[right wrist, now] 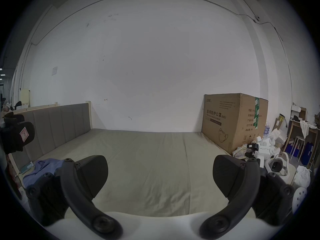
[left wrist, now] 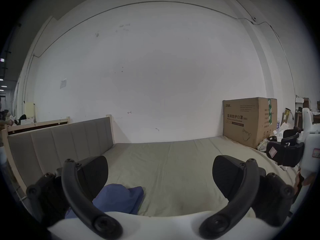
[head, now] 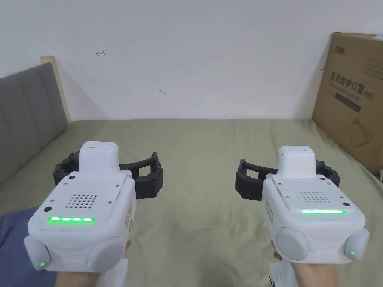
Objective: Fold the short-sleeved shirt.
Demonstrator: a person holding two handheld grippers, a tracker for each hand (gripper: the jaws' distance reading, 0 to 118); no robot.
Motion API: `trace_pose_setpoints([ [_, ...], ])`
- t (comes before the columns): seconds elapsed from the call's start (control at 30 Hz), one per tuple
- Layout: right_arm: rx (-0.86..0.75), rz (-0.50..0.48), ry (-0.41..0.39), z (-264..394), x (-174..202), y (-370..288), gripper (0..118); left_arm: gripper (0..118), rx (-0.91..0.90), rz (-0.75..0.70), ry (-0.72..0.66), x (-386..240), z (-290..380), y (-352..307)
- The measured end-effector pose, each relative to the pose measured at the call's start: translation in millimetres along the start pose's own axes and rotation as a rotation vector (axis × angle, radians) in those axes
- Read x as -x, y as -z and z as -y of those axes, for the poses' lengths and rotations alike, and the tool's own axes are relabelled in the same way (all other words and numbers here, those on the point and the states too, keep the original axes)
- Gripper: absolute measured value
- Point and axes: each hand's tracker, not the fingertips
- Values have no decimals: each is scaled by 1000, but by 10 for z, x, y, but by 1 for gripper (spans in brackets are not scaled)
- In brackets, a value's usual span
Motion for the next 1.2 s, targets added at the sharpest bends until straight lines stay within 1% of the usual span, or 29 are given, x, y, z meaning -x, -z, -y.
trace_pose_setpoints([
  [0.07,1,2,-8,4,1,5,118,118,-6,-35,23,7,32,6],
  [0.2,-2,1,-23,13,29,8,118,118,18,-25,28,45,54,14],
  [0.37,4,-6,-22,32,53,16,118,118,-3,-2,-30,95,62,-7],
  [0.5,9,-12,-18,44,50,6,118,118,27,-11,-58,163,75,37],
  [0.8,18,-3,-25,78,66,9,118,118,42,20,-28,134,89,18],
  [0.9,23,-19,-29,72,70,17,118,118,50,27,-31,130,74,21],
  [0.97,32,-9,-41,71,74,49,118,118,77,3,-19,108,34,26],
  [1.03,34,-6,-33,66,58,49,118,118,72,-2,-13,95,18,33],
  [1.13,34,-14,7,47,16,39,118,118,64,9,-7,91,0,31],
  [1.2,33,2,-6,43,26,41,118,118,69,15,-16,102,4,35],
])
